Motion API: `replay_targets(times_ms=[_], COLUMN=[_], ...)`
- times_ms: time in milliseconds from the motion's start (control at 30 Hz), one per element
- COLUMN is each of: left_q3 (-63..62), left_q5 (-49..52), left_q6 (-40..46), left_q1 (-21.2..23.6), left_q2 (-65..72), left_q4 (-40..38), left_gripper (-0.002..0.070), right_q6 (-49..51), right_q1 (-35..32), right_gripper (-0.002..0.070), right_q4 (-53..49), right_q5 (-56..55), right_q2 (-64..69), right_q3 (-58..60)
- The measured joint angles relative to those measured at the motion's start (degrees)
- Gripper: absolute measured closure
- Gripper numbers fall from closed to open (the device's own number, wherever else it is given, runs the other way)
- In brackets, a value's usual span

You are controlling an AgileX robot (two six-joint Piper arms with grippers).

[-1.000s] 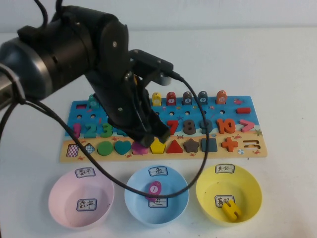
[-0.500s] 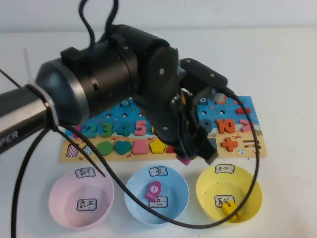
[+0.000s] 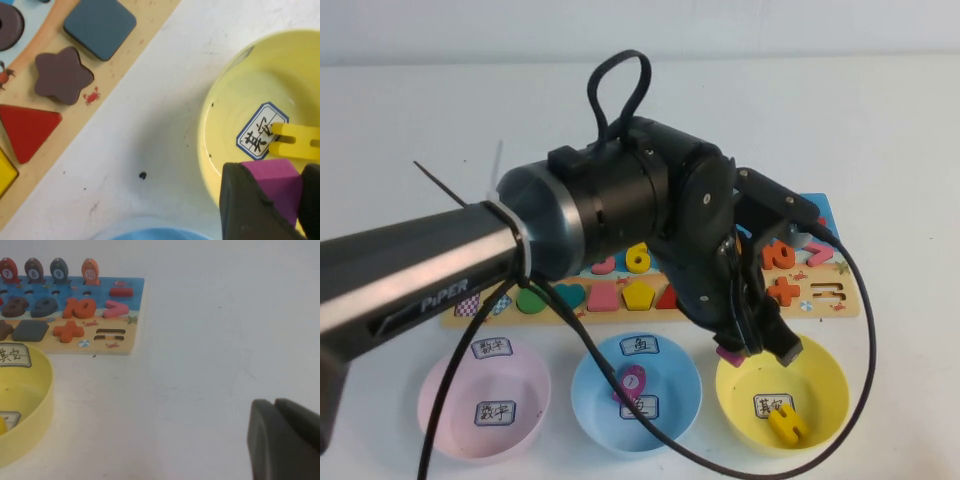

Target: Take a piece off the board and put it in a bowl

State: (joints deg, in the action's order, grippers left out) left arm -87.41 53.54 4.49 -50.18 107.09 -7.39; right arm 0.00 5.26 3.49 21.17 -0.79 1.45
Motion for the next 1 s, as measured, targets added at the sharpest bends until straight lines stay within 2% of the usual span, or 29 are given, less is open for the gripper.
replay_targets(times_ms=[400,1000], left_q3=[0.0,0.0], left_q5=[-0.2,-4.2], left_q6=[2.8,2.8], left_q1=[-2.8,-2.8], left_q2=[4.3,7.7], left_q4=[-0.7,0.1], left_gripper=[0.0484,0.0484], right_q6=[0.0,0.0], right_q1=[0.0,0.0], right_gripper=[0.0694,0.0694], right_q4=[0.0,0.0], right_q5=[0.0,0.0], right_q2=[0.0,0.0], right_q3=[0.0,0.0])
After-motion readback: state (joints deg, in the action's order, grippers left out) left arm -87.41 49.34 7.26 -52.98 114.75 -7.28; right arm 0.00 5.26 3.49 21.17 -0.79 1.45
